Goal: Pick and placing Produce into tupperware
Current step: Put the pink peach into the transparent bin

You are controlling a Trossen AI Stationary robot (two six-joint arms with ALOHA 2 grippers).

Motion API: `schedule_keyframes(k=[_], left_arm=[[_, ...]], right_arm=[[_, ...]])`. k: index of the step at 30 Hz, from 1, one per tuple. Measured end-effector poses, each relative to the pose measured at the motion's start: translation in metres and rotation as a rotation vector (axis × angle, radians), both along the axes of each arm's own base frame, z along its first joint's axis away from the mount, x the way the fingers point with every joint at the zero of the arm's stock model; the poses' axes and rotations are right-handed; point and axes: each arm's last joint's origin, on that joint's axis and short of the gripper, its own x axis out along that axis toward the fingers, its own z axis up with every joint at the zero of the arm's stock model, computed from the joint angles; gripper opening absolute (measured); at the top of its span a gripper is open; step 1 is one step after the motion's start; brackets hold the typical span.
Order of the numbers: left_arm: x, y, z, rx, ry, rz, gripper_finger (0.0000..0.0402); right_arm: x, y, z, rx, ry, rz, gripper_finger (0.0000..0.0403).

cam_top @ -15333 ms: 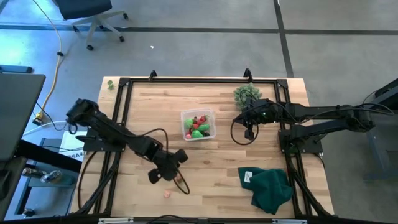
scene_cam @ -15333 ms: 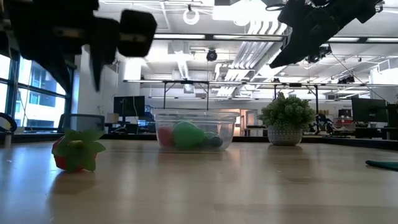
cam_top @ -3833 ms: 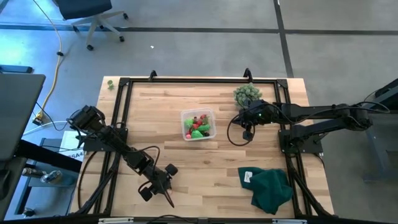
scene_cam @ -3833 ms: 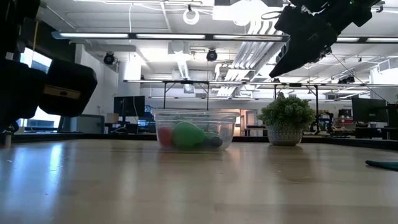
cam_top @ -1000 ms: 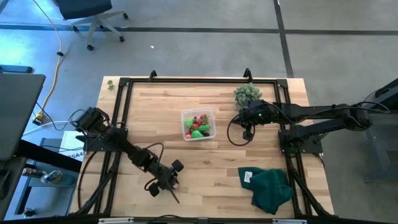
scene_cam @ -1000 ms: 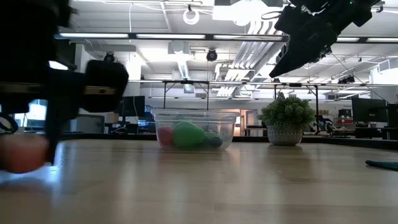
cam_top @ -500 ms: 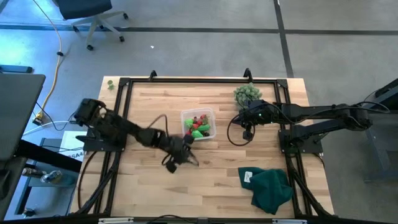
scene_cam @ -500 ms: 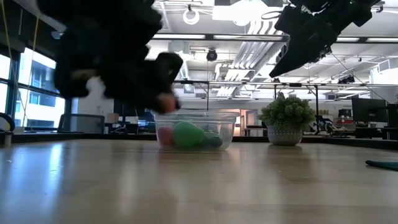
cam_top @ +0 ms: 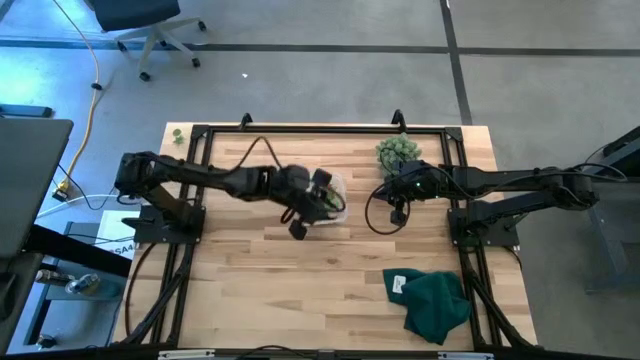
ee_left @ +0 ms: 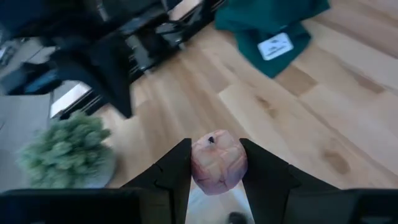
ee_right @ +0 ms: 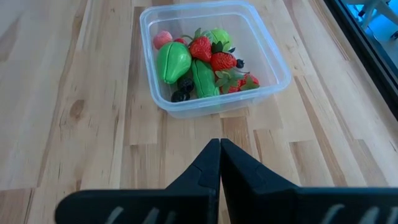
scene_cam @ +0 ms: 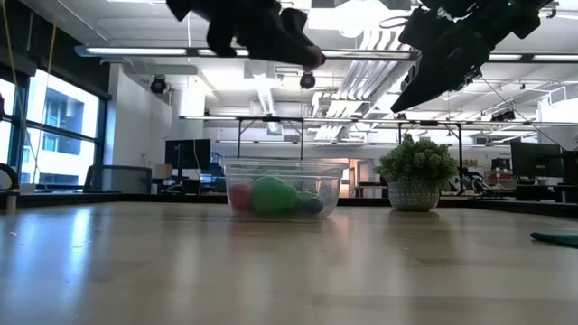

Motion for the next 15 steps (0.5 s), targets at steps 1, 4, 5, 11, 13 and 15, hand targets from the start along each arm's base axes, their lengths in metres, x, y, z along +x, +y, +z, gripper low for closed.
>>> schedule_keyframes(k=[1,4,5,11,13,15], left_arm=[[0.001,0.005,0.006,0.000,0.003,0.013,0.0117],[-0.001,0.021,0.019,-0.002,0.023,0.058,0.0117],[-0.002,0.027,0.021,-0.004,0.032,0.075,0.0117],[-0.008,0.064,0.001,-0.030,0.141,0.180,0.0117],[-0.008,0.074,-0.012,-0.053,0.199,0.206,0.0117],[-0.007,0.083,-0.028,-0.074,0.257,0.227,0.0117]], right_arm=[[0.000,0.000,0.000,0.000,0.000,0.000,0.0002],[0.000,0.000,0.000,0.000,0.000,0.000,0.0002],[0.000,0.000,0.000,0.000,0.000,0.000,0.0002],[0.000,0.000,0.000,0.000,0.000,0.000,0.0002],[0.000,0.000,0.000,0.000,0.000,0.000,0.0002],[0.000,0.000,0.000,0.000,0.000,0.000,0.0002]])
